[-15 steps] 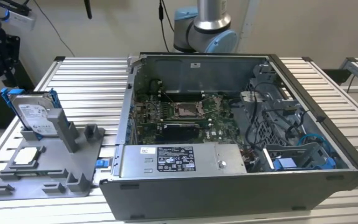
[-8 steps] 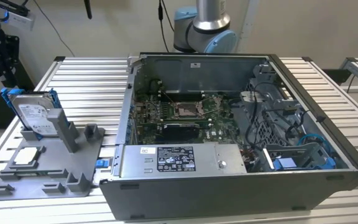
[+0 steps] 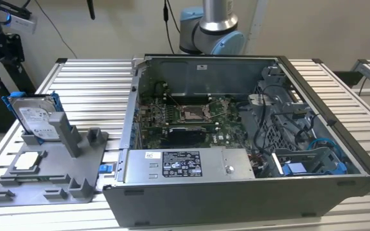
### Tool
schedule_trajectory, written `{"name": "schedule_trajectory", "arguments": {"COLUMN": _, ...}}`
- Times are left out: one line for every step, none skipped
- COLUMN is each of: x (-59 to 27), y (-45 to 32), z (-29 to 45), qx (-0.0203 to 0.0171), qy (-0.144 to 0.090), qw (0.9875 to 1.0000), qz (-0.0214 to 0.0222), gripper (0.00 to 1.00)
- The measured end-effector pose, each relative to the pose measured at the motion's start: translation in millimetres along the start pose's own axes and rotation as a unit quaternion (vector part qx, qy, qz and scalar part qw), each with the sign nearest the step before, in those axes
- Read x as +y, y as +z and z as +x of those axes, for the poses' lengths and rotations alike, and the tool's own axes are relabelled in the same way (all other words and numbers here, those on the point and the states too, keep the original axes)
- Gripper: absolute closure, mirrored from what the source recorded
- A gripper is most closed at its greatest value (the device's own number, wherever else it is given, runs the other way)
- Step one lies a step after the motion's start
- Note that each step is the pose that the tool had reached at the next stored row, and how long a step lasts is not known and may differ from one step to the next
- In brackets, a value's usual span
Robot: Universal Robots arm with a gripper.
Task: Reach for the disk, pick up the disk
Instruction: 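Pick up the disk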
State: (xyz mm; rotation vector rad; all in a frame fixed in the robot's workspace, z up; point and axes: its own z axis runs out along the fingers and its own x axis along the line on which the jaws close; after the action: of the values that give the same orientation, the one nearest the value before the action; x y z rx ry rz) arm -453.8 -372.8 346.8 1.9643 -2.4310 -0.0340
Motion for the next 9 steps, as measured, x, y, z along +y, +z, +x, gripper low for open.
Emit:
{"name": "schedule_trajectory", "arguments": {"x": -0.3, "y": 0.1, "z": -0.1, "qx": 0.0, "qy": -0.002, "qw": 1.0, "qz": 0.0, "gripper": 0.0}}
{"name": "schedule_trajectory", "arguments": {"x": -0.3, "y": 0.1, "z": 0.0, "qx": 0.0001, "qy": -0.002, "qw": 1.0, "qz": 0.0, "gripper": 0.0}}
{"name": "schedule_trajectory", "arguments": {"x": -0.3, "y": 0.1, "z": 0.0, "qx": 0.0001, "qy": -0.002, "qw": 1.0, "qz": -0.0001, "gripper": 0.0}}
{"name": "schedule_trajectory", "arguments": {"x": -0.4, "y": 0.0, "z": 0.0, "qx": 0.0001, "qy": -0.002, "qw": 1.0, "qz": -0.0001, "gripper": 0.0}}
{"name": "schedule_trajectory", "arguments": {"x": -0.4, "y": 0.0, "z": 0.0, "qx": 0.0002, "qy": -0.002, "qw": 1.0, "qz": -0.0001, "gripper": 0.0}}
{"name": "schedule_trajectory", "arguments": {"x": -0.4, "y": 0.0, "z": -0.1, "qx": 0.0001, "qy": -0.002, "qw": 1.0, "qz": -0.0001, "gripper": 0.0}}
{"name": "schedule_trajectory", "arguments": {"x": -0.5, "y": 0.0, "z": 0.0, "qx": 0.0001, "qy": -0.002, "qw": 1.0, "qz": -0.0001, "gripper": 0.0}}
{"name": "schedule_trajectory", "arguments": {"x": -0.5, "y": 0.0, "z": 0.0, "qx": 0.0001, "qy": -0.002, "qw": 1.0, "qz": -0.0001, "gripper": 0.0}}
{"name": "schedule_trajectory", "arguments": {"x": -0.5, "y": 0.0, "z": 0.0, "qx": 0.0001, "qy": -0.002, "qw": 1.0, "qz": -0.0001, "gripper": 0.0}}
